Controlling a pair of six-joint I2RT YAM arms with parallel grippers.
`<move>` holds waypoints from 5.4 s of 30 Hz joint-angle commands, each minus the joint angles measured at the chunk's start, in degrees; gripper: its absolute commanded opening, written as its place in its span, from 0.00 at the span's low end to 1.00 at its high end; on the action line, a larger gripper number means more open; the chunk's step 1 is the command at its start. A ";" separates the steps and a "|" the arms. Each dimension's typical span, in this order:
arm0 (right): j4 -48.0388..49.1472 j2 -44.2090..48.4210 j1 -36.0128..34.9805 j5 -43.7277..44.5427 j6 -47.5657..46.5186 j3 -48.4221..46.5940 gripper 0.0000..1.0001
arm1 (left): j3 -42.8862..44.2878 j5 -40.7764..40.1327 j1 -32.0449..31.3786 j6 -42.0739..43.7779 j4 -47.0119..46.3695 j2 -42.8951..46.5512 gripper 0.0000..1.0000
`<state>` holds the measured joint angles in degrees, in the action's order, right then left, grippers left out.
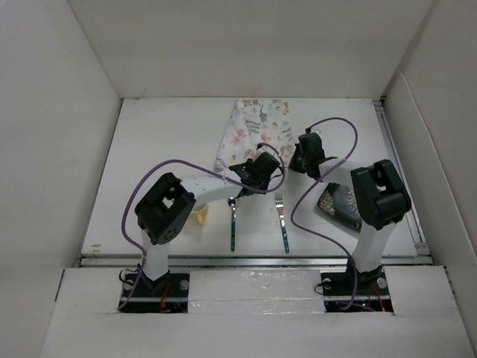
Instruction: Set the dinner table for one person
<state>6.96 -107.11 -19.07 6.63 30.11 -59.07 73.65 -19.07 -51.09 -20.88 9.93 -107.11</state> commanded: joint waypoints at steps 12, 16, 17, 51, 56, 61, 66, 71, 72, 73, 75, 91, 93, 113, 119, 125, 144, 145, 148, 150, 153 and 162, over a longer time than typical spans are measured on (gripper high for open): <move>5.61 4.02 2.11 -2.85 -0.84 1.59 0.00 | 2.81 -2.90 -0.06 0.93 1.22 -8.46 0.36; 5.69 3.49 2.11 -3.20 -1.02 1.76 0.00 | 2.64 -6.93 -3.31 1.37 2.63 -5.49 0.26; 5.87 3.49 2.63 -3.21 -1.19 1.85 0.00 | 2.56 -8.69 -3.92 1.20 3.50 -4.52 0.26; 8.86 7.70 3.69 -5.31 -1.37 4.75 0.00 | 2.56 -4.66 -1.03 1.29 -2.46 -7.44 0.00; 7.46 12.44 4.22 -5.40 -1.54 4.14 0.00 | 1.33 2.26 5.46 -0.64 -5.09 6.62 0.00; 3.69 19.91 4.22 -5.05 -2.77 1.68 0.00 | -1.13 18.24 23.38 -8.19 -14.31 25.00 0.00; -2.64 30.53 5.36 -2.86 -5.84 -2.88 0.00 | 0.09 26.71 37.97 -14.79 -17.23 33.27 0.00; -9.05 38.19 7.73 -1.88 -7.70 -7.63 0.00 | 1.41 30.58 48.52 -18.22 -17.49 36.88 0.00; -10.55 39.33 8.78 -2.15 -8.04 -8.16 0.00 | 1.32 31.11 49.76 -18.49 -17.41 38.02 0.00; -11.17 41.43 9.48 -2.59 -8.13 -9.13 0.00 | 1.06 32.68 50.99 -19.01 -17.58 38.64 0.00; -13.19 43.47 10.98 -4.08 -8.31 -9.92 0.00 | -0.43 33.57 53.72 -20.33 -18.10 40.82 0.00; -20.32 54.80 14.32 -9.88 -10.07 -13.53 0.00 | -9.13 28.12 53.73 -20.78 -24.08 57.17 0.00; -20.15 59.01 14.32 -12.16 -9.46 -12.22 0.00 | -10.80 27.95 53.73 -20.17 -24.52 61.66 0.00; -9.43 36.91 14.32 -16.04 -6.99 -15.80 0.00 | -13.27 15.82 50.04 -18.31 -27.42 43.96 0.00; -2.48 15.38 14.85 -16.30 -6.64 -24.06 0.00 | -7.23 14.68 51.09 -17.36 -29.62 25.68 0.00; -6.70 -9.29 15.38 -17.45 -5.50 -44.44 0.00 | 13.23 17.66 51.09 -16.47 -24.89 5.71 0.00; -10.21 -8.03 13.71 -9.53 -9.98 -43.33 0.60 | 24.70 17.58 51.62 -14.01 -17.14 -9.87 0.77; -7.69 -2.20 13.19 -9.71 -9.98 -33.14 0.41 | 18.70 16.62 51.62 -14.10 -18.36 -6.04 0.63; -0.90 5.57 11.70 -9.88 -9.10 -21.38 0.00 | 7.96 15.02 52.84 -15.85 -22.59 -0.75 0.15; -0.98 7.26 10.29 -9.98 -9.28 -14.87 0.00 | 6.78 14.86 53.37 -14.63 -18.74 -0.73 0.10; -2.13 8.76 9.05 -7.78 -9.54 -9.94 0.06 | 6.60 12.48 53.38 -11.39 -13.29 -1.87 0.16; -6.61 4.20 9.05 -9.10 -9.54 -9.22 0.50 | 8.26 13.71 53.38 -9.44 -7.39 -7.76 0.58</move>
<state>0.40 -101.75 -9.87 -3.14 21.15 -66.67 81.71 -5.21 2.57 -31.86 0.38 -114.02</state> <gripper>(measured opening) 0.500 0.578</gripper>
